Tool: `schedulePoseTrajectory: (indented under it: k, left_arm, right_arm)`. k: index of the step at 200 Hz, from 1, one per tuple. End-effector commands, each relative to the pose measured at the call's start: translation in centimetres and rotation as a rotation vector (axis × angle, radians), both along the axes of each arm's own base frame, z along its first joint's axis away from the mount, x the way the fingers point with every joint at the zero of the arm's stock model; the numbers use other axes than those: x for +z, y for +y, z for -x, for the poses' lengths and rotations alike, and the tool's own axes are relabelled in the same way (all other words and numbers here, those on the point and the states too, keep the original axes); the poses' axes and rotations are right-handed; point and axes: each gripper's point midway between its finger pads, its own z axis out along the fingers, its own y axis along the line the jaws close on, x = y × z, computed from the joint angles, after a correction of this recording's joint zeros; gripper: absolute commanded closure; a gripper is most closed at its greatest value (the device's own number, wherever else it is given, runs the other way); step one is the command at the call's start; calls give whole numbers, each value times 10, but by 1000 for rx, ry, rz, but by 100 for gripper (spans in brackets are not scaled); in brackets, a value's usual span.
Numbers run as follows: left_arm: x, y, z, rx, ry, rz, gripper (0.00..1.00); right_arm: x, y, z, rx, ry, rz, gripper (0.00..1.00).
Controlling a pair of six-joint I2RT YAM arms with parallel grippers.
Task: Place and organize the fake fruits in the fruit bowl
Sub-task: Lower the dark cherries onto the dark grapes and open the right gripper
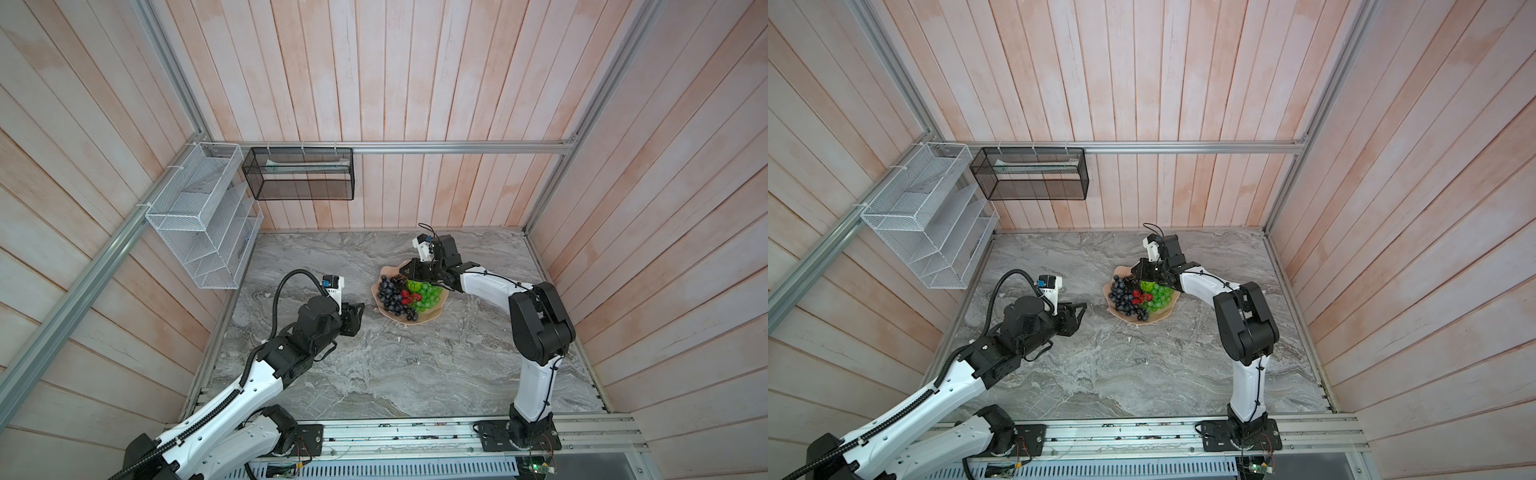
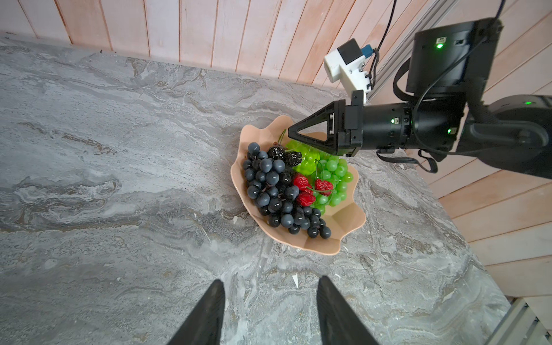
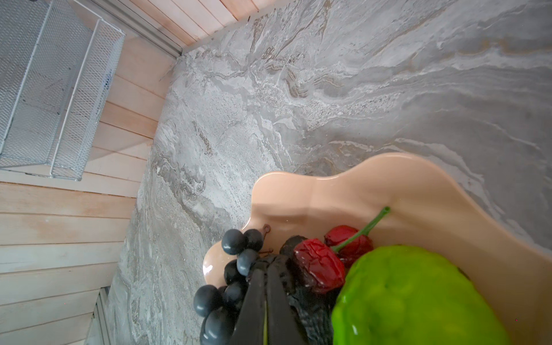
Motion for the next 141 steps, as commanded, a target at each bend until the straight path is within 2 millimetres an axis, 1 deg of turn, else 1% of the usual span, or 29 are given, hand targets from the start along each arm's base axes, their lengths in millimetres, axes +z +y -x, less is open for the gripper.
schedulePoseTrajectory:
  k: [1,13,30,58,71,78,92,113,127,141]
  left_arm:
    - [13,2,-3,21,-15,13,47]
    - [15,2,-3,19,-15,18,47]
    - [17,3,-2,25,-10,21,47]
    - [19,6,0,43,1,31,45]
    - [16,11,-1,79,23,28,38]
    - [12,15,-3,104,42,20,34]
    - [2,20,-4,146,93,0,28]
    - [-11,20,-8,164,157,-3,17]
    - [-17,19,-13,168,189,5,13]
    - [-15,24,-21,190,185,-2,11]
  right_arm:
    - [-4,9,0,24,-32,50,81]
    - [0,9,0,18,-47,55,75]
    - [14,7,-1,10,-83,63,67]
    - [46,-3,1,-6,-157,94,64]
    - [62,-10,5,-23,-201,125,62]
    - [71,-15,8,-32,-225,141,60]
    - [88,-26,17,-64,-271,165,55]
    - [111,-44,34,-103,-324,168,50]
    - [118,-56,47,-124,-344,170,47]
    - [126,-69,61,-147,-375,179,43]
